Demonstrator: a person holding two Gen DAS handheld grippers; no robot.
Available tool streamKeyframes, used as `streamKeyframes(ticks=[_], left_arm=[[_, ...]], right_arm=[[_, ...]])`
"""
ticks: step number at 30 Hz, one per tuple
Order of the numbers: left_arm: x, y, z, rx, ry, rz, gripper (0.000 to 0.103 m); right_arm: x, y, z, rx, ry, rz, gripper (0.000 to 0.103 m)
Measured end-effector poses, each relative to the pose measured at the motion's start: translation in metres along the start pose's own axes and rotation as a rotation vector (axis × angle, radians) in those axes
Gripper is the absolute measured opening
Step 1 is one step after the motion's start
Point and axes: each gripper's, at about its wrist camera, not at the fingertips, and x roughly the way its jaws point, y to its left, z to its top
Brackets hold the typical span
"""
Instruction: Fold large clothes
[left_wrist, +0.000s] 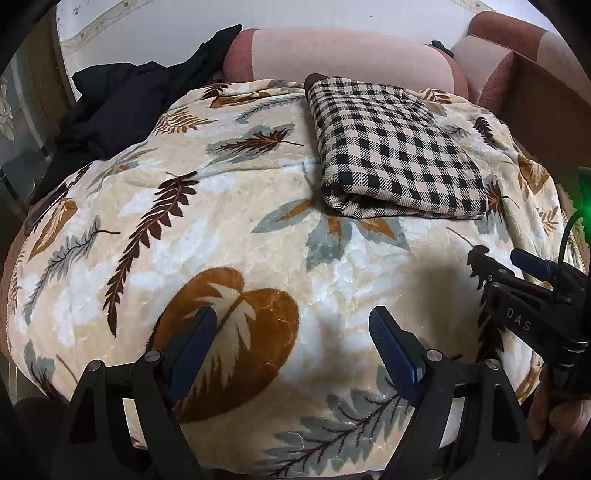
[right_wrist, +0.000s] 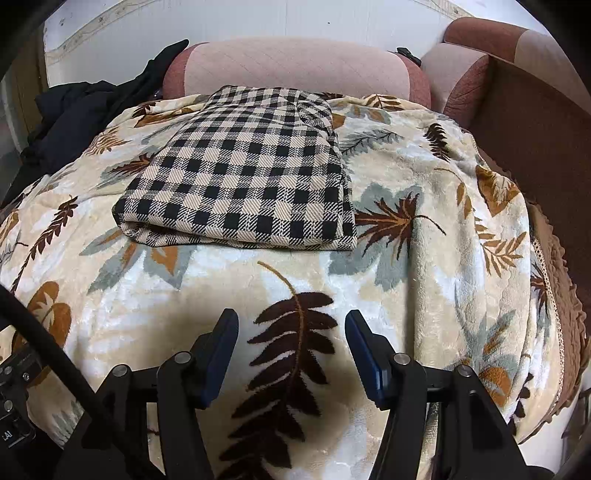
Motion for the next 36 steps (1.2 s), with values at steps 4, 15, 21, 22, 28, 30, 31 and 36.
streamKeyframes(ticks=[4, 15, 21, 22, 28, 30, 31, 36], left_arm=[[0.0, 0.0, -0.001, 0.001, -0.001, 0.005, 0.084], [-0.007, -0.002, -0.002, 0.035, -0.031, 0.084, 0.084], [-0.008, -0.003, -0.001, 0.039, -0.036, 0.092, 0.084], [-0.008, -0.002, -0.001, 0.038, -0.035, 0.092, 0.084], [-0.008, -0.003, -0.001, 0.039, -0.032, 0.092, 0.084], [-0.008, -0.003, -0.002, 0.042, -0.032, 0.092, 0.084], [-0.008, -0.004, -0.002, 0.044, -0.032, 0.091, 0.084], [-0.008, -0.007, -0.003, 0.046, -0.029, 0.089, 0.084]], right_arm=[[0.0, 0.0, 0.0, -0.002, -0.003, -0.004, 0.064], [-0.004, 0.004, 0.0, -0.027, -0.017, -0.038, 0.065], [-0.01, 0.014, -0.001, -0.091, -0.065, -0.129, 0.066], [-0.011, 0.016, 0.0, -0.101, -0.074, -0.143, 0.066], [-0.014, 0.018, 0.0, -0.113, -0.087, -0.169, 0.068], [-0.014, 0.017, 0.0, -0.108, -0.087, -0.172, 0.068], [-0.015, 0.017, 0.0, -0.104, -0.089, -0.172, 0.068], [-0.02, 0.015, 0.001, -0.089, -0.109, -0.171, 0.069]])
